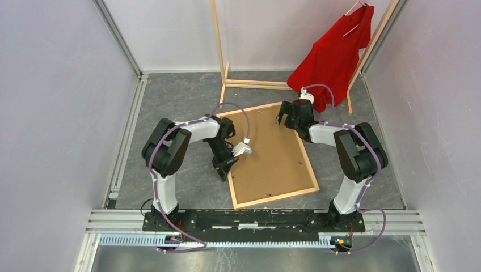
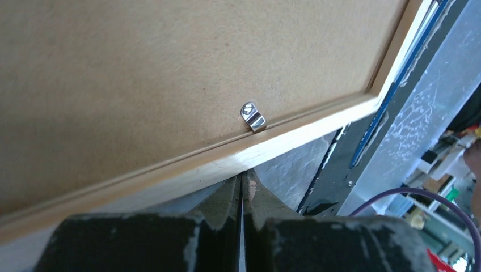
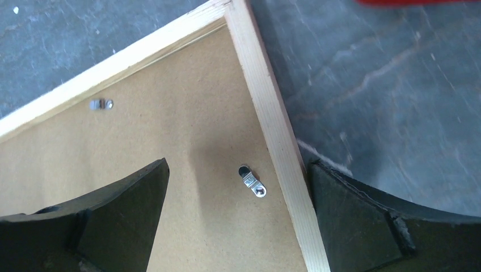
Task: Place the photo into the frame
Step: Install the photo frame at the center of the board, then adjust the photo frame at the center of the board.
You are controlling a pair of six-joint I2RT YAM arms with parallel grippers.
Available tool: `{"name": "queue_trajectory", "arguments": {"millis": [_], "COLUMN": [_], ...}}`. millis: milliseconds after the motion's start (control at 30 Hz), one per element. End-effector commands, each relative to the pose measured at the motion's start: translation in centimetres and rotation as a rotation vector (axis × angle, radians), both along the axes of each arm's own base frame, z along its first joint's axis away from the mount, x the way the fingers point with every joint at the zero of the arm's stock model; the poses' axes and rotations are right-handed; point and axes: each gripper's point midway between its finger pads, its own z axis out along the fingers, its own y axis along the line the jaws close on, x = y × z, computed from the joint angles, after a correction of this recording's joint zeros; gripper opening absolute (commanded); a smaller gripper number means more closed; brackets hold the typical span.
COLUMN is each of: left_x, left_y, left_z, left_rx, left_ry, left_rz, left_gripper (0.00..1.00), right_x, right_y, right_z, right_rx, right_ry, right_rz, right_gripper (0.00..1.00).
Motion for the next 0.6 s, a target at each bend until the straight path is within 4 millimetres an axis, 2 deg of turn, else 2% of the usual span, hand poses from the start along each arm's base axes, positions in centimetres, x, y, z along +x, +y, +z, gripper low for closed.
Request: {"name": "queue_trajectory", "arguments": {"millis": [0, 133, 200, 333, 500, 567], "left_x": [2.5, 1.4, 0.7, -0.3, -1.5, -1.9], "left_y": [-5.7, -8.4, -9.6, -10.2, -8.6, -7.7], "left_z": [-1.3, -1.9, -1.9, -1.3, 0.5, 1.4], "left_rx": [-0.095, -0.111, -0.12, -0.138, -0.133, -0.127], "left_ry": [-0.118, -0.096, -0.075, -0.057, -0.063, -0.074], "left_rz": [-0.102, -0.166, -0.202, -0.242, -0.275, -0.28], "left_gripper": [0.08, 0.12, 0.17, 0.28, 0.68, 0.94], "right_x": [1.1, 1.8, 1.9, 1.3, 0.5, 0.6], "right_y": [6.8, 9.3, 10.7, 13.6, 17.0, 17.9], "right_z": [1.6, 1.5, 1.6, 0.9, 0.2, 0.6], "right_rx": [0.092, 0.085, 0.083, 0.087, 0.089, 0.082], "right_ry": [-0.013, 0.013, 0.007, 0.021, 0.029, 0.012], "right_rz": [0.198, 0.275, 0.319, 0.412, 0.51, 0.531], "right_gripper": [0.98, 0.98, 0.98, 0.98, 0.98, 0.98]}}
